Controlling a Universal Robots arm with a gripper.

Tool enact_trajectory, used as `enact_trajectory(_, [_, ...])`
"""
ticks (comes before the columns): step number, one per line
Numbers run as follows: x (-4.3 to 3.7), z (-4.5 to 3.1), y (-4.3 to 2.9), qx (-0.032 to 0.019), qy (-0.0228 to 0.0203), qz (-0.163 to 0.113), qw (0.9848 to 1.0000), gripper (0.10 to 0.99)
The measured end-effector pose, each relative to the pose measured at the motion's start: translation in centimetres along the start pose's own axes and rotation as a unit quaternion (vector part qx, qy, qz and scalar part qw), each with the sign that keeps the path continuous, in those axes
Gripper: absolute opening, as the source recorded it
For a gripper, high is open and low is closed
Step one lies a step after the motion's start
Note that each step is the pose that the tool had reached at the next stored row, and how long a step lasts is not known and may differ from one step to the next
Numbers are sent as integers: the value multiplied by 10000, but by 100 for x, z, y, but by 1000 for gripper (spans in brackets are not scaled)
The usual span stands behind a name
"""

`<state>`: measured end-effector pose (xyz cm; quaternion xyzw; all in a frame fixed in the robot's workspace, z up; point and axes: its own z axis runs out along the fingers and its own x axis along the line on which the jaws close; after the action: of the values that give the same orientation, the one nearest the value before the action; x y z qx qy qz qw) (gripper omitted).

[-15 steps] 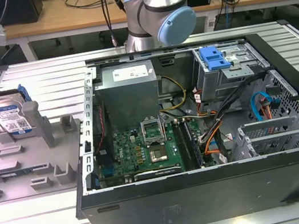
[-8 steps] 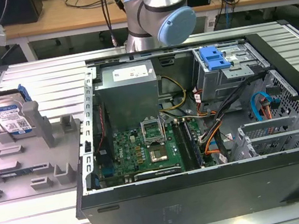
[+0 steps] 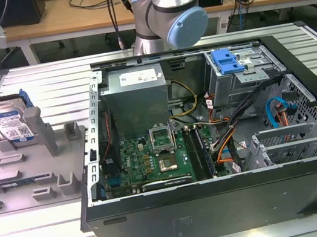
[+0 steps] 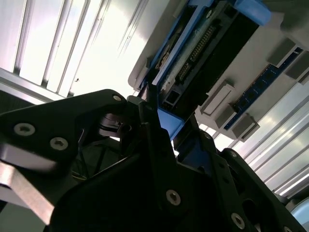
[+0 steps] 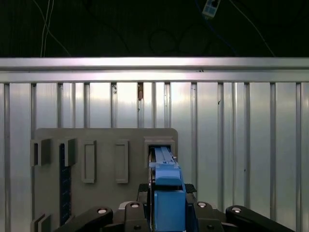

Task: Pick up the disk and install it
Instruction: 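Pick up the disk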

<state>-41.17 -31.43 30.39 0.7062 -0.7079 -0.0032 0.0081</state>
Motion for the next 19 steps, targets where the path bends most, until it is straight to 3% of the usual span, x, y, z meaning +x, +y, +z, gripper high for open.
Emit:
enact_trajectory(11, [1,-159,-9,-1,1,0,10000,365])
enact_trajectory(19, [2,-363,-33,-1,0,0,10000,365])
